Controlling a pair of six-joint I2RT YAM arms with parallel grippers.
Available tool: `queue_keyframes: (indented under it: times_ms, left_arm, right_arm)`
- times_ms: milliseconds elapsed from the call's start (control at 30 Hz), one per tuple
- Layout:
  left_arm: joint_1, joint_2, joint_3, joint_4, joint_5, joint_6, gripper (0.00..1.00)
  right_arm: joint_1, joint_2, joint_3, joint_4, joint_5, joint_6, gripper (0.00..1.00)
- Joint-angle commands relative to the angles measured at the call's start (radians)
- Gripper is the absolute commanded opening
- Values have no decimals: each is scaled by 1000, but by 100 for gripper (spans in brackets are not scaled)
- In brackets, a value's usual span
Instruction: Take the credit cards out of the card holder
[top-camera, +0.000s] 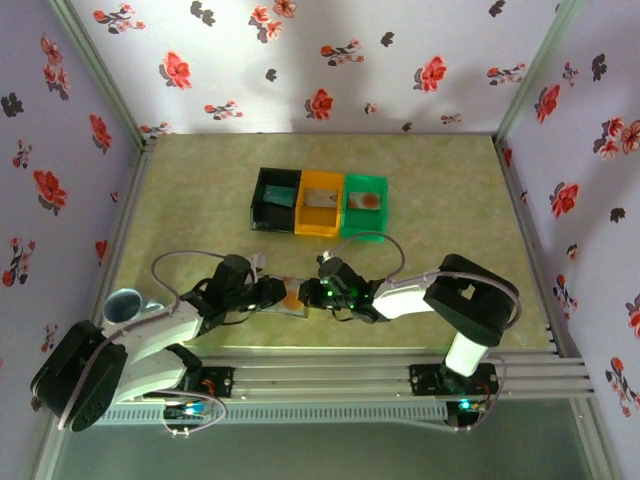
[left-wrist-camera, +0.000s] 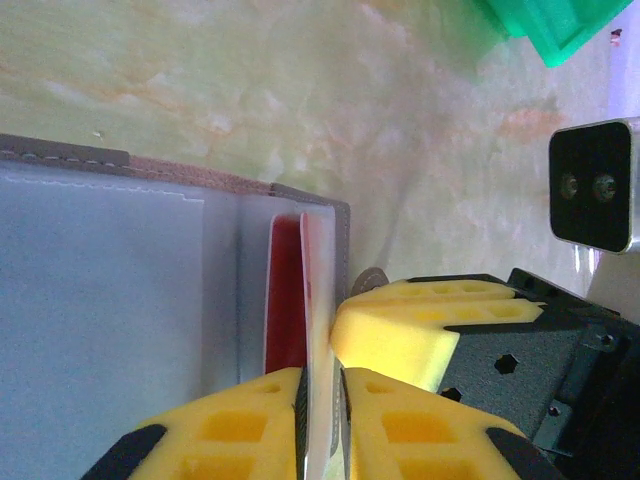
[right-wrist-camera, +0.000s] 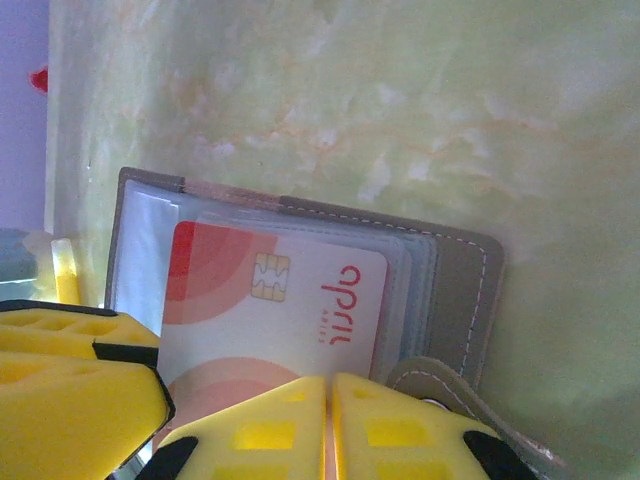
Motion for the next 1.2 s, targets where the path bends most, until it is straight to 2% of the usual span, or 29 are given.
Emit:
queue_keyframes:
  times_ms: [0,400,600,1167]
  left_arm:
    - [11,-32,-4,37,-21,-12,19]
    - [19,-41,-4,27,-23,-14,12]
    - [22,-48,-4,13,-32,-13,0]
    - [41,-138,-4,-71,-57,8,0]
  right_arm:
    - [10,26,19,1,-8,-12,12]
    - [11,26,19,3,-9,-10,12]
    - [11,26,19,1,-8,-11,12]
    - [12,4,6,-13,1,-23,12]
